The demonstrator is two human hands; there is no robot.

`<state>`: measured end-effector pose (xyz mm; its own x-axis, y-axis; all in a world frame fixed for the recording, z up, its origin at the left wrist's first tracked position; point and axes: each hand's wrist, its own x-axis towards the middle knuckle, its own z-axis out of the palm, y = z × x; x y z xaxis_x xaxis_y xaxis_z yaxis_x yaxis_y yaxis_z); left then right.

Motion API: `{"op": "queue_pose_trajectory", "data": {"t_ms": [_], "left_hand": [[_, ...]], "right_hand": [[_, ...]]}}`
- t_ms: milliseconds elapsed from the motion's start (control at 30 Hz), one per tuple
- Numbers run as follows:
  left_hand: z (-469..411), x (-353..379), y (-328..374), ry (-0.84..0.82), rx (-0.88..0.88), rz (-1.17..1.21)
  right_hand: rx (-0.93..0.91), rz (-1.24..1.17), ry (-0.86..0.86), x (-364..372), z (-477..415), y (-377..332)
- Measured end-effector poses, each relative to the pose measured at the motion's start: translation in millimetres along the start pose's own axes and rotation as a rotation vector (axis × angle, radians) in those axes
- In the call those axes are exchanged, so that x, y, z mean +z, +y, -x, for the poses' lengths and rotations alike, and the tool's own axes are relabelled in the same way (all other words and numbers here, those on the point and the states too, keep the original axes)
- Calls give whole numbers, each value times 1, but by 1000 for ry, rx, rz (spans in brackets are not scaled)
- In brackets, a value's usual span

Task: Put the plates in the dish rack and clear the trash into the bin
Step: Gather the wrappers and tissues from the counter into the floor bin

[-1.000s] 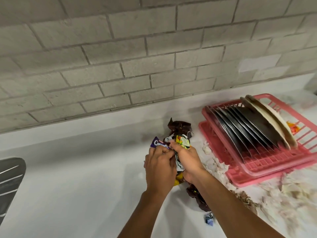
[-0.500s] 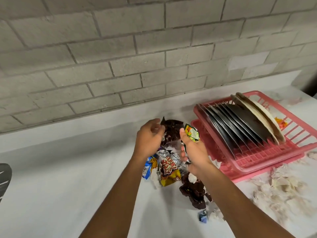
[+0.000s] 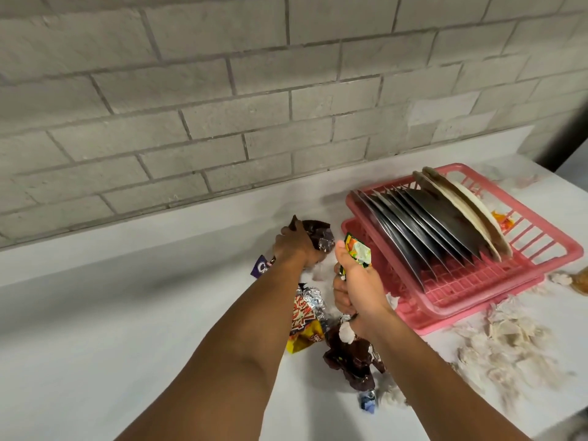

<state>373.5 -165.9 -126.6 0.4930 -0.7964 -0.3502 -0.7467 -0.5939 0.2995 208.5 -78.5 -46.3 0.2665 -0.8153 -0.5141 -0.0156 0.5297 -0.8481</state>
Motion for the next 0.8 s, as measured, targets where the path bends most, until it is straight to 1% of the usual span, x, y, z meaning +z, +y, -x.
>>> {"op": "queue_pose_trajectory", "data": {"t_ms": [67, 133, 233, 300, 400, 500, 567, 667, 800], "left_hand": [[-4, -2, 0, -2, 14, 75], [-6, -11, -2, 37, 13, 163], [-7, -27, -4, 149, 28, 257], [-5, -39, -6, 226, 37, 320], [5, -61, -12, 351, 15, 471], [34, -80, -18, 451, -20, 656], [64, -88, -20, 464, -9, 789], [121, -83, -17, 423, 30, 921], [201, -52, -11, 363, 49, 954]], "right_hand": [[16, 1, 0, -4, 1, -1], [26, 20, -5, -7, 4, -3], [40, 47, 1, -9, 10, -11], [46, 25, -11, -11, 13, -17], [33, -2, -38, -15, 20, -21], [22, -17, -52, -19, 30, -22], [6, -18, -68, -22, 36, -22], [-35, 13, -87, -26, 53, -20], [-62, 125, -77, -44, 81, -11]]}}
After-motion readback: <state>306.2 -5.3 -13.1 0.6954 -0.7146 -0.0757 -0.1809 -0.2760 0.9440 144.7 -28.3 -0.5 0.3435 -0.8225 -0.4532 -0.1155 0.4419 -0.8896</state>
